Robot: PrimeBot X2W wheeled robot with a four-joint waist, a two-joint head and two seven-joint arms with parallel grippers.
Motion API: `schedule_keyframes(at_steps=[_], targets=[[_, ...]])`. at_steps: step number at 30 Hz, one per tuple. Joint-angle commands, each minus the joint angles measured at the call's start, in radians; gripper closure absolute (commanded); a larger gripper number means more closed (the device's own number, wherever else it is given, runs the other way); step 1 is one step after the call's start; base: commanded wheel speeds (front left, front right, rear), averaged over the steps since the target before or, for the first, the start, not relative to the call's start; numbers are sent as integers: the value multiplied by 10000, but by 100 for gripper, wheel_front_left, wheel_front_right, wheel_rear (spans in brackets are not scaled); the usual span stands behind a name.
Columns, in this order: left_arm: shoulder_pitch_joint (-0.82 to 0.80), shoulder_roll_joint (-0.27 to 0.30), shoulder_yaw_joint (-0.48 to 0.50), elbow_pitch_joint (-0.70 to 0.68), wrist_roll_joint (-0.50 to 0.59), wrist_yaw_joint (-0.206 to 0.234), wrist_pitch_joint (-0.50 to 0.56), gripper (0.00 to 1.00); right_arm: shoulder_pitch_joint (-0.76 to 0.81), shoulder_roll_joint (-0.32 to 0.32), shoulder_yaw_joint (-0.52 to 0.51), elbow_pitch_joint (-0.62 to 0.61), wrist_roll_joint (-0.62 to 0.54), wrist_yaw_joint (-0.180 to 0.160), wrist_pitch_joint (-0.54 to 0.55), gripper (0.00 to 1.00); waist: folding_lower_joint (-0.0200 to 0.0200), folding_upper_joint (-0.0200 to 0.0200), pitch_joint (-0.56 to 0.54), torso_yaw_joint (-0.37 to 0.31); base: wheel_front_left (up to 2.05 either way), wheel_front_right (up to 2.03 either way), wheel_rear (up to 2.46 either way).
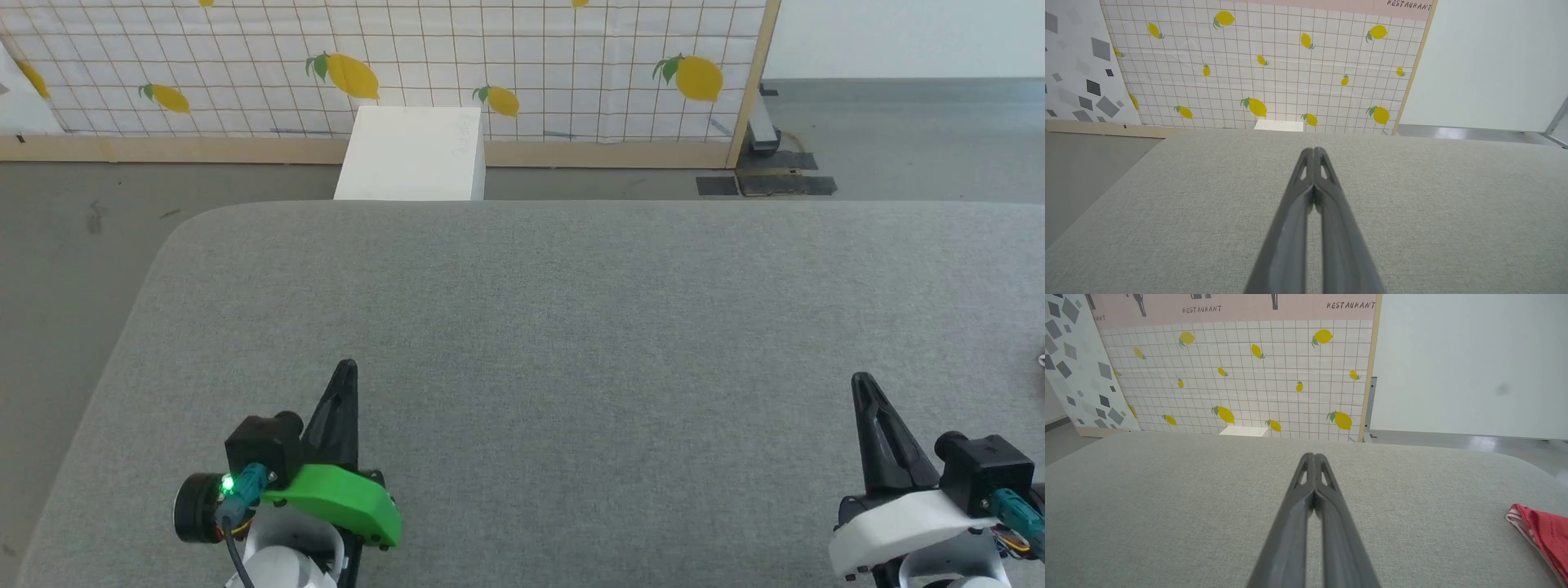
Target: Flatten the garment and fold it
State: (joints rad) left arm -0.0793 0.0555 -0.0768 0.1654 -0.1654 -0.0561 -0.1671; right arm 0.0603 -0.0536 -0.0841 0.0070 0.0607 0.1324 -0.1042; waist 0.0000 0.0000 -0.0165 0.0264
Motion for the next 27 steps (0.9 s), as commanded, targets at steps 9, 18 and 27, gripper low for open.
schedule_keyframes(at_steps=[9,18,27], targets=[[260,-23,120,-244,272,120,226,100,-230,15,129,-27,-139,-7,148,100,0,0,19,-31,0,0,0],[341,-28,218,-458,482,187,445,100,-287,18,237,-34,-210,-9,284,100,0,0,42,-66,0,0,0],[409,-31,300,-637,657,243,629,100,-334,20,327,-39,-270,-10,398,100,0,0,60,-96,0,0,0]])
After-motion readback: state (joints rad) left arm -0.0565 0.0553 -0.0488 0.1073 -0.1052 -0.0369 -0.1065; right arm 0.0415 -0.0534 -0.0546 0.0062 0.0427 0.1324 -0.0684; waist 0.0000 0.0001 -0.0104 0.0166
